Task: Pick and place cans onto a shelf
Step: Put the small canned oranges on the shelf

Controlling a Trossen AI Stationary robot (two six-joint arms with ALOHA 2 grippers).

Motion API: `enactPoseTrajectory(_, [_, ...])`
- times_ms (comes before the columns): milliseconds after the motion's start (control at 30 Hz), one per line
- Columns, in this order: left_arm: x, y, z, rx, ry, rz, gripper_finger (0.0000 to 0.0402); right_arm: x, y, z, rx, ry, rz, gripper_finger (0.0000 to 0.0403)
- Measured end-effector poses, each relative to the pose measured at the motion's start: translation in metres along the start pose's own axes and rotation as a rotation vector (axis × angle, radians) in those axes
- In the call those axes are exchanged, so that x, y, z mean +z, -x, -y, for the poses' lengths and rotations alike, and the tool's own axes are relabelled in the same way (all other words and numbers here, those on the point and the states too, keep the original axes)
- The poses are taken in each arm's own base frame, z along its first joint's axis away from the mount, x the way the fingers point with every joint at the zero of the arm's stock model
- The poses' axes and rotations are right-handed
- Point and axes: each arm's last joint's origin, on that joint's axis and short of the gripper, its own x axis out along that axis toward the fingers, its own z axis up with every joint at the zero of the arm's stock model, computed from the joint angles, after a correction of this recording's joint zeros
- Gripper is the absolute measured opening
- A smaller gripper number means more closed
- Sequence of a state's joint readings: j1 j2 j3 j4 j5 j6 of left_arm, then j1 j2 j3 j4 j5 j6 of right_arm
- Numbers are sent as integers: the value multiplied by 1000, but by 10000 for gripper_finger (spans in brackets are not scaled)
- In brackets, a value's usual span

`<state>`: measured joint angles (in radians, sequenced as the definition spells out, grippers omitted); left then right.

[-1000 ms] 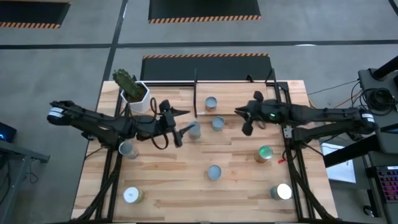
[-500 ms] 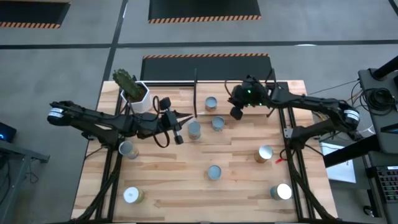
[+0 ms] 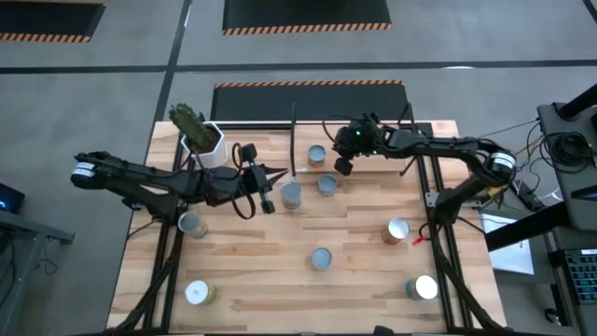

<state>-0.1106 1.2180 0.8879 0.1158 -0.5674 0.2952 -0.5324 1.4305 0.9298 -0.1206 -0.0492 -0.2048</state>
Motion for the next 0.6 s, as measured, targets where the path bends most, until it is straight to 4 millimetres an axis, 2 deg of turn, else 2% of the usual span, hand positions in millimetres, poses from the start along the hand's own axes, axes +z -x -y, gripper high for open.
enactPoseTrajectory(267, [-9,-10,9,-26,-102,-44,0,8,-1,0,66,91,98,38])
enactPoseTrajectory(433, [-13,-16,12,-18,-126,-66,0,21,-2,2,94,148,177,38])
enactPoseTrajectory(600, [-12,-15,9,36,-121,-76,0,36,-13,3,165,184,218,38])
